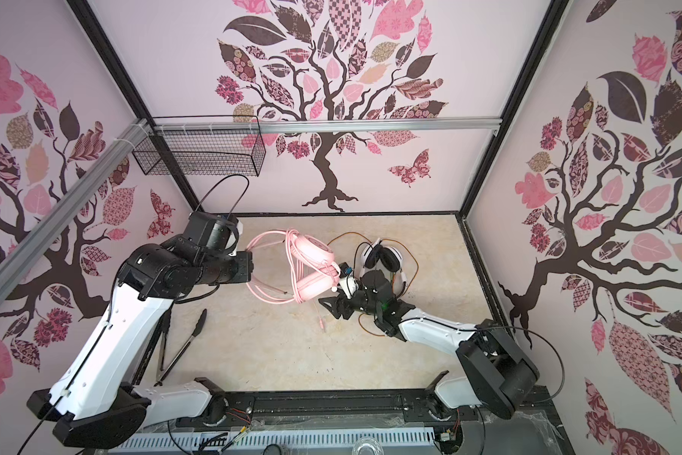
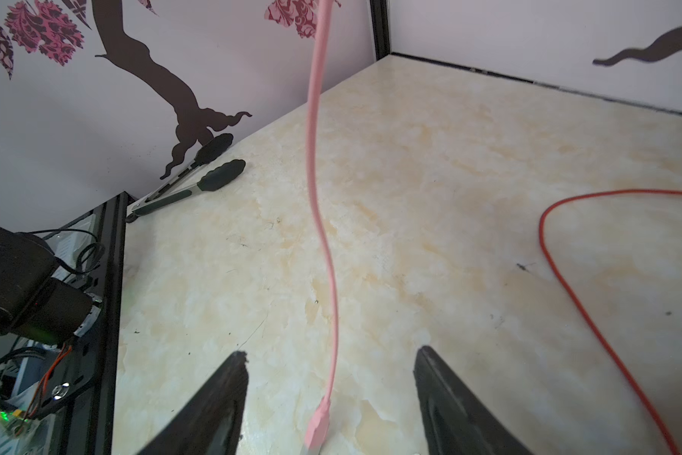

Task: Wrap the headphones
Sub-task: 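Release the cable and lower the right gripper to grasp the pink plug end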

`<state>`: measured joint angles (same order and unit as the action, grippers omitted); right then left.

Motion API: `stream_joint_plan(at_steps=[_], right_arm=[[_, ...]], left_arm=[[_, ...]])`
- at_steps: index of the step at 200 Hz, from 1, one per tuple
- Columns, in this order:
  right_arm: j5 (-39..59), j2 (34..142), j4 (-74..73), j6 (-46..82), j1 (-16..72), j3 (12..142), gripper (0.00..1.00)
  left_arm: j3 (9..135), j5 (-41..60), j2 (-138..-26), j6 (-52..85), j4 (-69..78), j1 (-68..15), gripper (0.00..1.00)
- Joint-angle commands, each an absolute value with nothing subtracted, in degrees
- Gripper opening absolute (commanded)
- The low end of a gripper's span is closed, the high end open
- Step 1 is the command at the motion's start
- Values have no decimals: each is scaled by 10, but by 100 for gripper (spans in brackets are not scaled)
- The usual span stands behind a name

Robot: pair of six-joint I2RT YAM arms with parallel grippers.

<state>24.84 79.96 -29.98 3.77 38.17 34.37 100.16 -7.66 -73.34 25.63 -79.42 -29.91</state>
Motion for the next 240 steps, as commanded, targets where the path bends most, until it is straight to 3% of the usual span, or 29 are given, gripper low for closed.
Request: stream_joint_plan(at_steps=[1, 46, 128, 181, 240], right_arm=[[284, 827, -346, 61, 383, 323, 70], [280, 893, -375, 79, 383, 325, 70], [94, 1036, -271, 185, 471, 450, 64], [-60, 1045, -165, 263, 511, 512, 62], [-136, 1059, -101, 300, 557, 550, 53]], left_arm=[[1041, -62, -735, 274, -775, -298, 0], [1049, -64, -744, 276, -775, -298, 0], [1054, -67, -753, 273, -775, -297, 0], [1053, -69, -752, 271, -776, -298, 0], [1050, -74, -753, 268, -773, -297, 0]])
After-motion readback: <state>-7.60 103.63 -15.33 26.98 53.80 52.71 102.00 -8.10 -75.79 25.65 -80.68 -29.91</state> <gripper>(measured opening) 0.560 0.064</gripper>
